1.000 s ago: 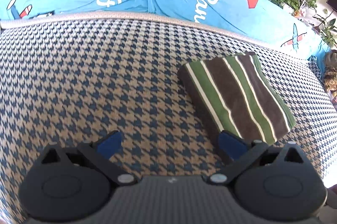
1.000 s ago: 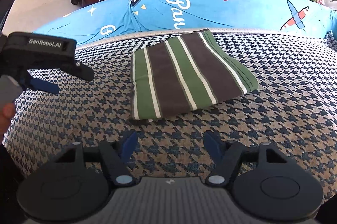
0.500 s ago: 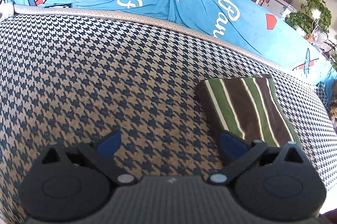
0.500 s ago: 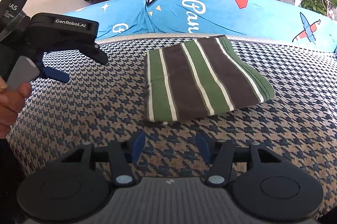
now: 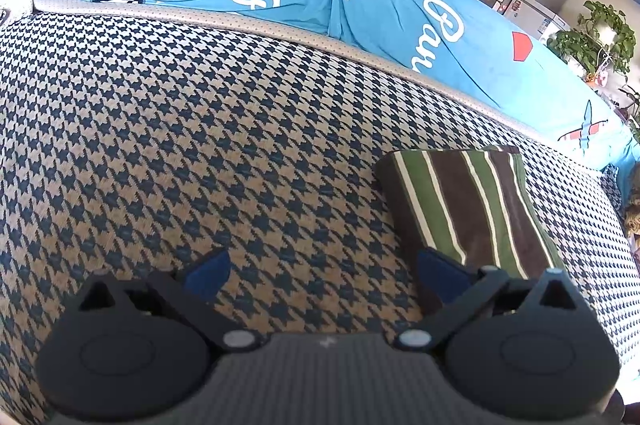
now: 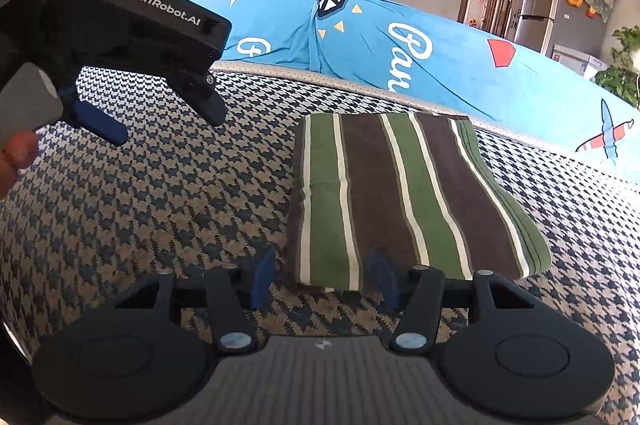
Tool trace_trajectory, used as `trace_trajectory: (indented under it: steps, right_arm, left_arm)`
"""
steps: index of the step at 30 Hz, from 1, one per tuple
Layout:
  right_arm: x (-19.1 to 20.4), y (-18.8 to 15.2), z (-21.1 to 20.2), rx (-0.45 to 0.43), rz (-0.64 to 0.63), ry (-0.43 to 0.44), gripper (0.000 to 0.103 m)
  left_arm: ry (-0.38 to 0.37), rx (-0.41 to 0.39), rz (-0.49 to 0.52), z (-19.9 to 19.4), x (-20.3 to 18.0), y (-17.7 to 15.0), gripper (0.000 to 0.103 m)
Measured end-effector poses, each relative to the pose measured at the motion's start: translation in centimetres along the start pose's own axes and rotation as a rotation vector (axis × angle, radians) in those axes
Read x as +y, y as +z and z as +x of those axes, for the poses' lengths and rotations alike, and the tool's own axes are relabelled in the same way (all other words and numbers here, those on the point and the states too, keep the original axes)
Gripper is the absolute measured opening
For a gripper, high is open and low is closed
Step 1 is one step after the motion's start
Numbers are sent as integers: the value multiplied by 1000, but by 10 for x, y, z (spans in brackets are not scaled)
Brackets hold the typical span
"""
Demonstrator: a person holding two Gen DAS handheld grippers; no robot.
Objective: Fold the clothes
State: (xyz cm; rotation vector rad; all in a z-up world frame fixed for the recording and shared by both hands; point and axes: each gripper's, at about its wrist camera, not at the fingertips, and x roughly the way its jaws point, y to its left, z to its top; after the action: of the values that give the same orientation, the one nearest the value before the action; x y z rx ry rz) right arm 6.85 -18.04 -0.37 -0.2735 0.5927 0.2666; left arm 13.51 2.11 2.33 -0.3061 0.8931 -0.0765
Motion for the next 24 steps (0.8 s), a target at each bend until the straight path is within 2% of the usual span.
trace_trajectory:
  steps: [4,8,11,12,13,14,17,24]
  right_arm:
    - [5,-1,10,12,-66,-19,52]
    - [12,-5,16,12,-135,-29,43]
    - [12,-9,18,5,-144,-28,40]
    - [12,-9,18,2,-146,-25,36]
    - [11,-10,19,1,-139,-16,33]
    - [10,-10,19,1,-130,-6,25]
    - [8,-10,20,-7,-111,8,16]
    - [-5,2,13,-3,-3,48,10]
  left_arm:
    - [4,3,4,1,0,0,103]
    - [5,5,6,0,-1,1,103]
    - [6,7,12,0,-3,2,103]
    - [6,7,13,0,-3,2,103]
    - [6,7,14,0,-3,2,103]
    - [7,7,14,0,-3,2,103]
    - [10,5,16,-1,-3,2,103]
    - [20,-4,17,-3,-2,3,103]
